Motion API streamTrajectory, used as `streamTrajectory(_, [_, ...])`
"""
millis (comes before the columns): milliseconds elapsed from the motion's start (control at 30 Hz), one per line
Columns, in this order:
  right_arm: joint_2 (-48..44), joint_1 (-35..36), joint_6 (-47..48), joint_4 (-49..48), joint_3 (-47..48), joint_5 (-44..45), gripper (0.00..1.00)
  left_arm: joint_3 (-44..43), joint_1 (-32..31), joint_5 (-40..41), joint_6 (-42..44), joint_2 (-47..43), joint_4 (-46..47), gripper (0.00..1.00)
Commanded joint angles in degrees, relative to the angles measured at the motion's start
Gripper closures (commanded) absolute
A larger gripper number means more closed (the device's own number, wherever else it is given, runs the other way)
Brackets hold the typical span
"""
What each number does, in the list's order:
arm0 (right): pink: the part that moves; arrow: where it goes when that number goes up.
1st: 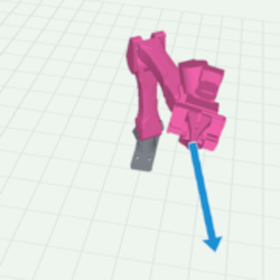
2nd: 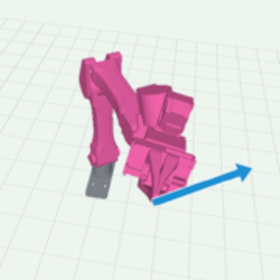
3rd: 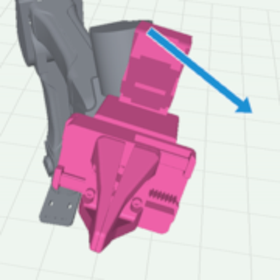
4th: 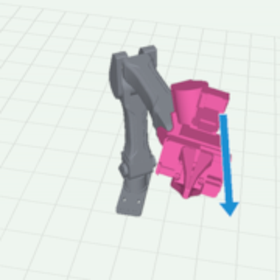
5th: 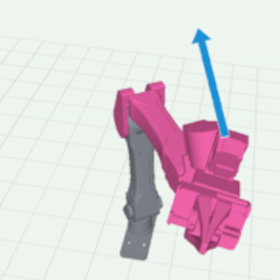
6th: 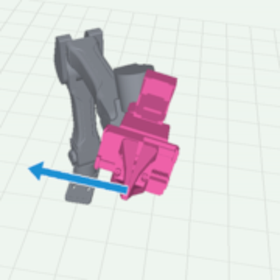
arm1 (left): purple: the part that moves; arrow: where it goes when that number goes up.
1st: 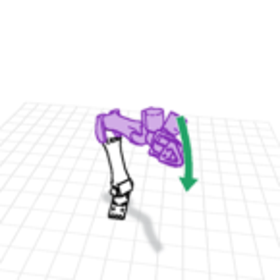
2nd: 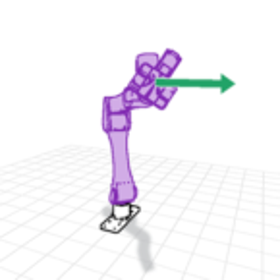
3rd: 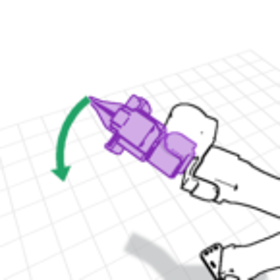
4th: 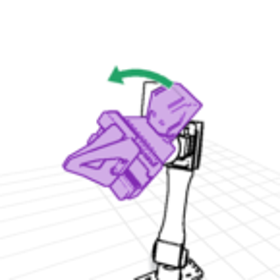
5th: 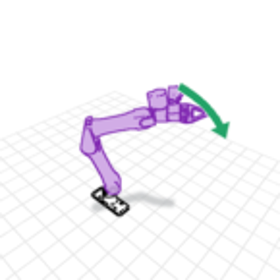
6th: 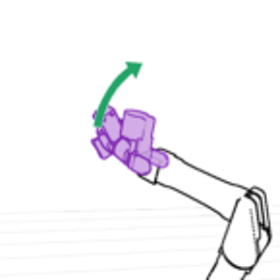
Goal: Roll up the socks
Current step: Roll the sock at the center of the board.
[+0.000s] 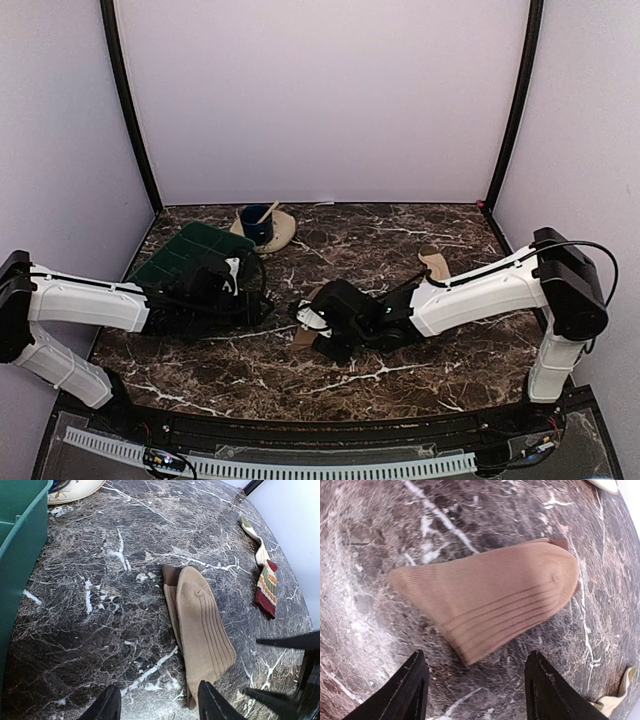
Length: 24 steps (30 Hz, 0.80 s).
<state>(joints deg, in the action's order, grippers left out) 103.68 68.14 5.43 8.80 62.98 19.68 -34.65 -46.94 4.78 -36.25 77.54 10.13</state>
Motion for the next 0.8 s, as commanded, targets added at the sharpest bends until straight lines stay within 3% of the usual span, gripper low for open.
streamTrajectory(0, [4.0,2.3,5.6,3.2,2.6,6.2,0.39,1.4,0.9,-0.8,-1.8,-1.5,-0.2,0.46])
streamTrajectory(767, [10.5,2.0,10.6,6.5,6.8,3.3,0.41,3.3,2.8,-2.7,-1.5,-2.1,1.1,0.46])
